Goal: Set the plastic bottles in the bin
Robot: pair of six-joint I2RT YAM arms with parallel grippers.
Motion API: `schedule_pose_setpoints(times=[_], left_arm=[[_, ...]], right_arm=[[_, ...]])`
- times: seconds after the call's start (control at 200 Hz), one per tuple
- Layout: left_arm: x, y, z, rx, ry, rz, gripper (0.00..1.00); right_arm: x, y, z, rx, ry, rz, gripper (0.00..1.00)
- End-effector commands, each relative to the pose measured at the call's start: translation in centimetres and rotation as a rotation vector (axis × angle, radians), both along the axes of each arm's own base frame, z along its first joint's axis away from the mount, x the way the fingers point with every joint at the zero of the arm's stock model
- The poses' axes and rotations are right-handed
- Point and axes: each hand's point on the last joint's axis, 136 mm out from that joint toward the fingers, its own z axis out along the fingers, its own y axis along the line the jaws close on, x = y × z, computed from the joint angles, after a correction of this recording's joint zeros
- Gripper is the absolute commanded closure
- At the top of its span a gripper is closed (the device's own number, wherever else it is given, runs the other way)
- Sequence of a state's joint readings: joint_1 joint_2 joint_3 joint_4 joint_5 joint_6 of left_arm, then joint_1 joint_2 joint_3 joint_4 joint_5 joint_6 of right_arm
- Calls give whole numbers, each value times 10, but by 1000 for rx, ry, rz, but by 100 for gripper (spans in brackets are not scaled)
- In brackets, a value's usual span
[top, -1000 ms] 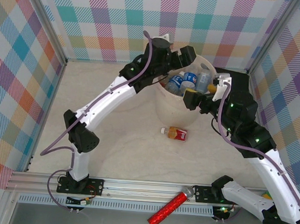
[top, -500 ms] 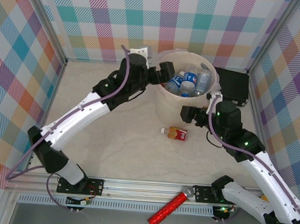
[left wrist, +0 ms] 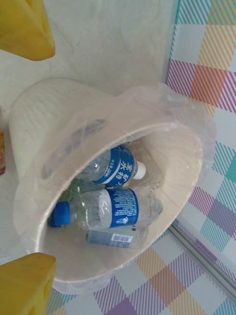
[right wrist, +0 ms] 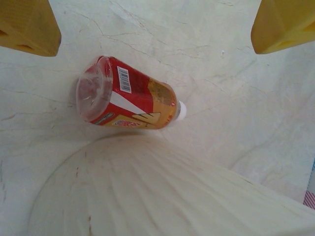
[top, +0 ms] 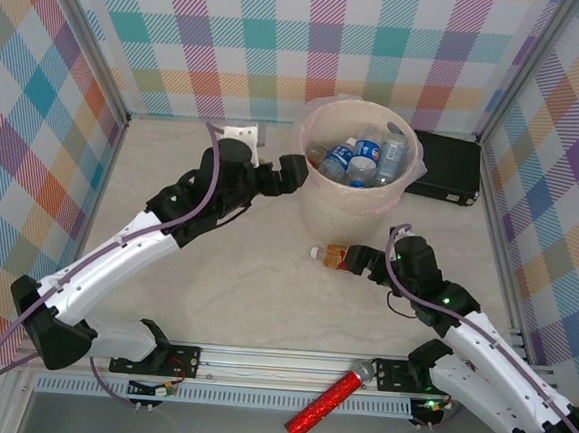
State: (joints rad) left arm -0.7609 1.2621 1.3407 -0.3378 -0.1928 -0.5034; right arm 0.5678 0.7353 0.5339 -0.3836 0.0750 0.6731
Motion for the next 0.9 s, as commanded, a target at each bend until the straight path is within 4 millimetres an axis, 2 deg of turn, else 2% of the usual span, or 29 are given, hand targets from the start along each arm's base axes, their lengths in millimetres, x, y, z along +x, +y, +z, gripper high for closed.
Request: schedule_pose_setpoints(times=[0.0,0.185,0.62,0.895], left_arm=[[-8,7,6,-8,-30,-5,0],[-9,10,-5,6,-13,2,0],[-4,1,-10,8,10,-10,1],[-1,0,-13,18,17,-4,0]], right_arm=[[10,11,-4,56,-40,37,1],[15,10,-31,87,-9,44,1],[39,16,-60,107,33,75,1],[47,3,-91,68,126,-18,1]])
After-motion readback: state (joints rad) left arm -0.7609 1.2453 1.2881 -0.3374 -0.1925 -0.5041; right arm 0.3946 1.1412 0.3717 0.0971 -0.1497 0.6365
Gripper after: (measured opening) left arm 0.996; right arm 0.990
